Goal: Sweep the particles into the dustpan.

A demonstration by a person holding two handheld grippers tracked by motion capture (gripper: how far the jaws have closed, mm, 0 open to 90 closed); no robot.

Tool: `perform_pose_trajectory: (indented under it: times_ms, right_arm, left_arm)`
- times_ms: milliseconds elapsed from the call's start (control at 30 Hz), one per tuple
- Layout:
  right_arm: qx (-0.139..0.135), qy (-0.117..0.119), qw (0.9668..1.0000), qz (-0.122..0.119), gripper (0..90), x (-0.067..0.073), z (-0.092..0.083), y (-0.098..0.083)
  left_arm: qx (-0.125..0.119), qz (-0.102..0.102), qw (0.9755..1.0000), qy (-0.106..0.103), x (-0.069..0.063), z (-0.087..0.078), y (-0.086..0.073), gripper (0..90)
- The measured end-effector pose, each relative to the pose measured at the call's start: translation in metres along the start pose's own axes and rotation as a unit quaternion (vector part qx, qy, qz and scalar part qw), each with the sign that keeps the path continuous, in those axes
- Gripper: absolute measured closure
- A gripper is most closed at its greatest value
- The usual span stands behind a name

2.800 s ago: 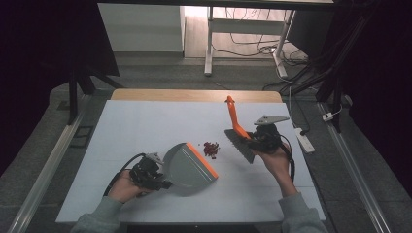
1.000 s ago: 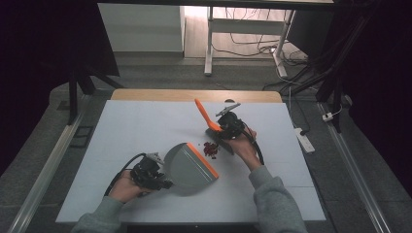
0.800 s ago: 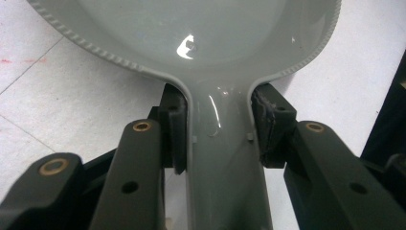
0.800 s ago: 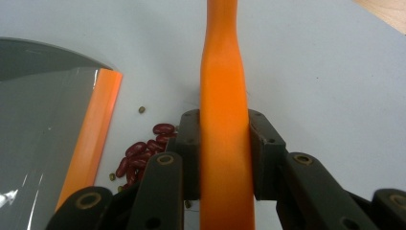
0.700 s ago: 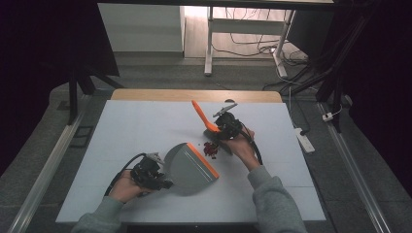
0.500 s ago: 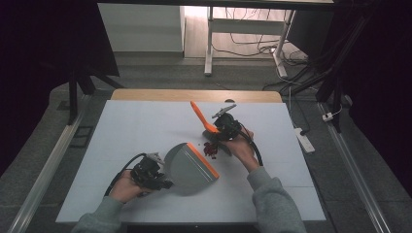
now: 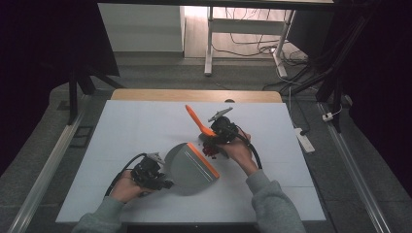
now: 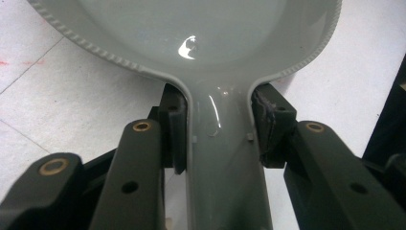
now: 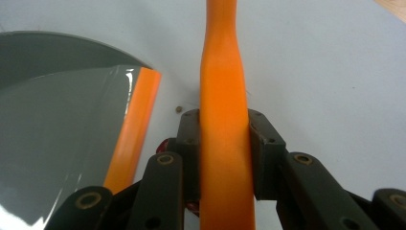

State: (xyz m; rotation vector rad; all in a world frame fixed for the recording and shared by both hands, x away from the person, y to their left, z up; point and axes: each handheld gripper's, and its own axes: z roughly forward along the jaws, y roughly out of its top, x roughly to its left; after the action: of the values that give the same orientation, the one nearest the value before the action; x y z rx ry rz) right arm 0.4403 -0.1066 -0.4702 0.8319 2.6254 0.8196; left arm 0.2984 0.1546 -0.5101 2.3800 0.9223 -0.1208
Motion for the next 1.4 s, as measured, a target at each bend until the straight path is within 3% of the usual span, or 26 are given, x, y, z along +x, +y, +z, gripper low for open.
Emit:
perform_pose_trajectory:
  times_ms: [367,933,1200,1400]
  right_arm:
    - [0.0,0.021,0.9996,-0.019,70.4,0.015,0.001,0.002]
    - [-0.01,0.042,0.9987,-0.026,70.4,0.034,0.0,0.002]
    - [-0.026,0.069,0.9968,-0.033,70.4,0.045,-0.002,0.006]
    - [-0.029,0.088,0.9944,-0.051,70.5,0.059,-0.004,0.01]
  left_arm:
    - [0.0,0.0,1.0,-0.001,0.0,0.0,0.0,61.7]
    - [0.0,-0.002,1.0,-0.001,0.0,0.0,0.0,61.6]
    - [0.0,-0.002,1.0,-0.001,0.001,0.001,0.0,61.6]
    - [-0.001,-0.002,1.0,-0.001,0.001,0.001,0.0,61.6]
